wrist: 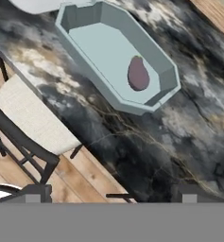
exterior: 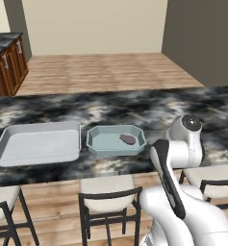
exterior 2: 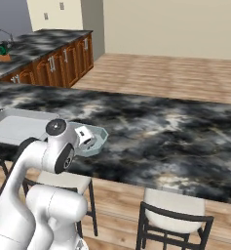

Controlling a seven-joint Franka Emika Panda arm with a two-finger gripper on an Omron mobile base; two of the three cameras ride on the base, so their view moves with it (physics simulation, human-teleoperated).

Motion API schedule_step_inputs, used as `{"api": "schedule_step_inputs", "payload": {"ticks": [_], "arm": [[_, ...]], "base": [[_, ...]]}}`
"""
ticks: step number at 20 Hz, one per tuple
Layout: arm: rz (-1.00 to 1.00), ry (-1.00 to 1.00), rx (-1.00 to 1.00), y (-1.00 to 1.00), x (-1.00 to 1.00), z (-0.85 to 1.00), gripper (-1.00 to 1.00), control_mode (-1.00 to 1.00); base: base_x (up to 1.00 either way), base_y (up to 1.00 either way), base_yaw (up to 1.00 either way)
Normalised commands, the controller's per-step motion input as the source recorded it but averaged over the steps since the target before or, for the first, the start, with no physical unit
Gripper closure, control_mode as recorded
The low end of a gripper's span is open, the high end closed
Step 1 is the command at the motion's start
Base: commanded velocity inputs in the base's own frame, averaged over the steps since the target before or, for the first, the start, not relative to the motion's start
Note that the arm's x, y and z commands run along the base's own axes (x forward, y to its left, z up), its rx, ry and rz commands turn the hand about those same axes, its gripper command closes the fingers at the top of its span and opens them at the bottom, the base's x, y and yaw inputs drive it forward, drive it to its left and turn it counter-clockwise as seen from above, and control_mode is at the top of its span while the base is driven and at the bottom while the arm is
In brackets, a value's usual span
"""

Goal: Place the cold items (eggplant and lime) from the fridge in one tupperware on the dining counter. Place the warm items (kebab skewer and hot dog) in the stove area in another tupperware.

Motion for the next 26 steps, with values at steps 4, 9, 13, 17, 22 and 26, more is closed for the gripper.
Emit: {"api": "schedule_step_inputs", "payload": {"ticks": [4,9,13,17,22,26], "arm": [[0.08,0.00,0.01,-0.23,-0.14,0.00,-1.00,-1.00],[0.08,-0.02,0.05,-0.27,-0.15,0.00,-1.00,-1.00],[0.03,-0.01,0.01,-0.06,-0.06,0.00,-1.00,1.00],[0.00,0.00,0.00,0.00,0.00,0.00,-1.00,1.00],[0.00,0.00,0.00,0.00,0.00,0.00,-1.00,1.00],[0.00,0.00,0.00,0.00,0.00,0.00,-1.00,1.00]], "base": [[0.00,0.00,0.00],[0.00,0.00,0.00],[-0.19,-0.06,0.12],[-0.39,-0.01,0.29],[-0.59,0.00,0.37],[-0.60,0.26,0.34]]}}
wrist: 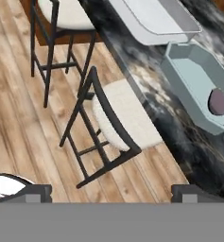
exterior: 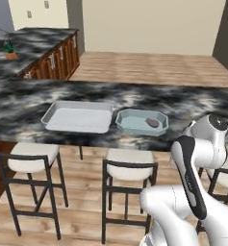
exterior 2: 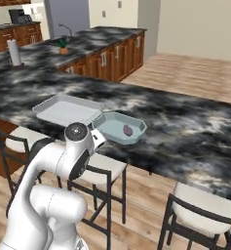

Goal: Place the cold items (eggplant and lime) from the fridge in one tupperware on the dining counter. Place the warm items (kebab skewer and hot dog) in the stove area in another tupperware.

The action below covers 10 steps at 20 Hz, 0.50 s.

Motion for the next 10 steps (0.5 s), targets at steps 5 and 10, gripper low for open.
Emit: {"api": "schedule_step_inputs", "payload": {"ticks": [5,10], "arm": [[0.00,0.00,0.00,0.00,0.00,0.00,-1.00,1.00],[0.00,0.00,0.00,0.00,0.00,0.00,-1.00,1.00]], "base": [[-0.41,0.52,0.34],[-0.07,0.57,0.36]]}}
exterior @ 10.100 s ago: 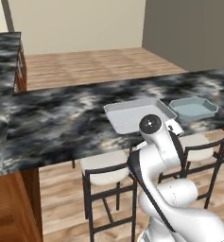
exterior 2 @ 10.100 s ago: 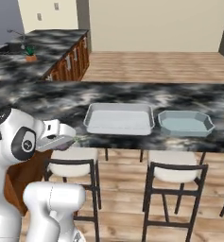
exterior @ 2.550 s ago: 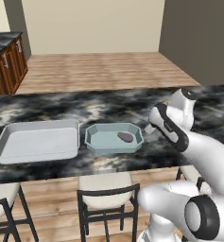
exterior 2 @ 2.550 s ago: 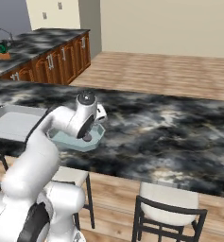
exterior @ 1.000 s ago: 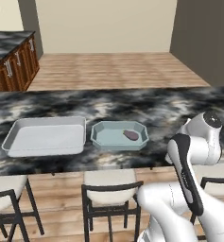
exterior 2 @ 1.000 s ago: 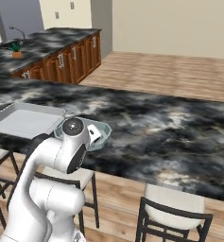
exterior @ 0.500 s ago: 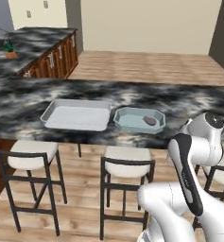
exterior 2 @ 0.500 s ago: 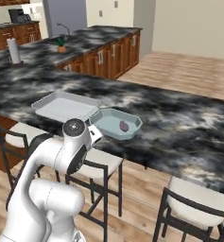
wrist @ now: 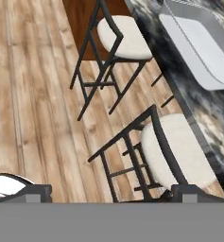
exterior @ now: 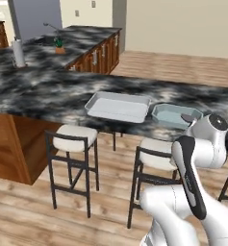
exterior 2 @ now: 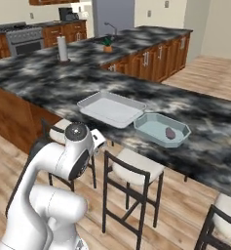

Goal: Place the cold items (eggplant and lime) from the fridge in one tupperware on the dining counter. Place the warm items (kebab skewer and hot dog) in the stove area in another tupperware.

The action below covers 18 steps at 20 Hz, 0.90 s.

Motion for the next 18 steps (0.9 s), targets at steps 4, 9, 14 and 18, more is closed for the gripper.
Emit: {"api": "schedule_step_inputs", "payload": {"ticks": [4,9,14,18], "arm": [[0.00,0.00,0.00,0.00,0.00,0.00,-1.00,1.00],[0.00,0.00,0.00,0.00,0.00,0.00,-1.00,1.00],[0.00,0.00,0.00,0.00,0.00,0.00,-1.00,1.00],[0.00,0.00,0.00,0.00,0.00,0.00,-1.00,1.00]], "base": [[-0.01,0.63,0.22],[0.00,0.79,0.19],[0.04,0.93,0.07],[0.23,1.00,0.00]]}}
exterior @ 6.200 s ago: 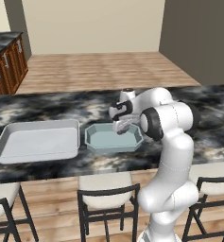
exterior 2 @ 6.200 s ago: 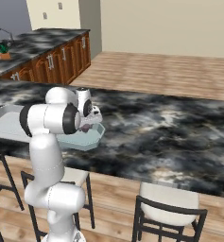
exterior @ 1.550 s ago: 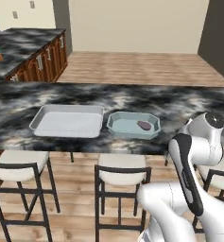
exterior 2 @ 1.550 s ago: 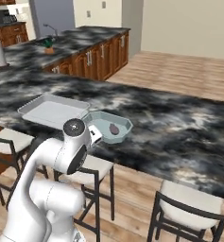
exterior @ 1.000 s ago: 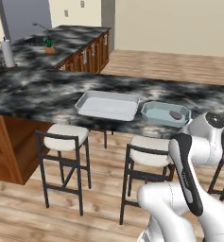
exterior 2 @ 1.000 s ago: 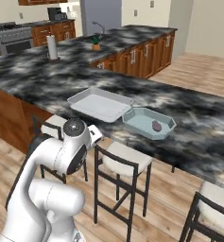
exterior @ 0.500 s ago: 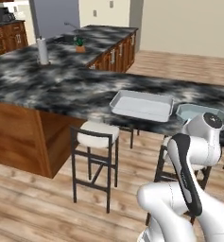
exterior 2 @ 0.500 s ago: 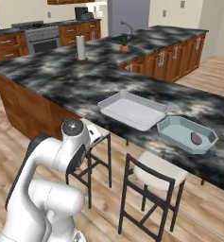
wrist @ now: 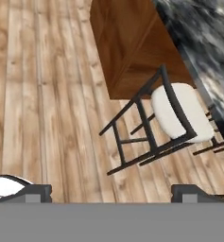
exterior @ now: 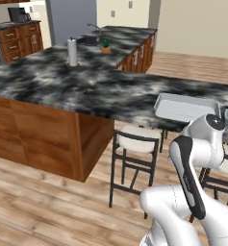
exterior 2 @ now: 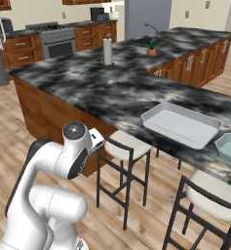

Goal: Place the cold items (eggplant and lime) from the fridge in one tupperware on the dining counter. Place the warm items (kebab skewer and hot dog) in the stove area in another tupperware.

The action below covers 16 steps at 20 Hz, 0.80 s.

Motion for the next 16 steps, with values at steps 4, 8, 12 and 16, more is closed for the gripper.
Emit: {"api": "schedule_step_inputs", "payload": {"ticks": [4,8,12,16], "arm": [[0.00,0.00,0.00,0.00,0.00,0.00,-1.00,1.00],[0.00,0.00,0.00,0.00,0.00,0.00,-1.00,1.00],[0.00,0.00,0.00,0.00,0.00,0.00,-1.00,1.00],[0.00,0.00,0.00,0.00,0.00,0.00,-1.00,1.00]], "base": [[0.31,1.00,0.00],[0.36,1.00,-0.09],[0.39,1.00,-0.17],[0.40,1.00,-0.20]]}}
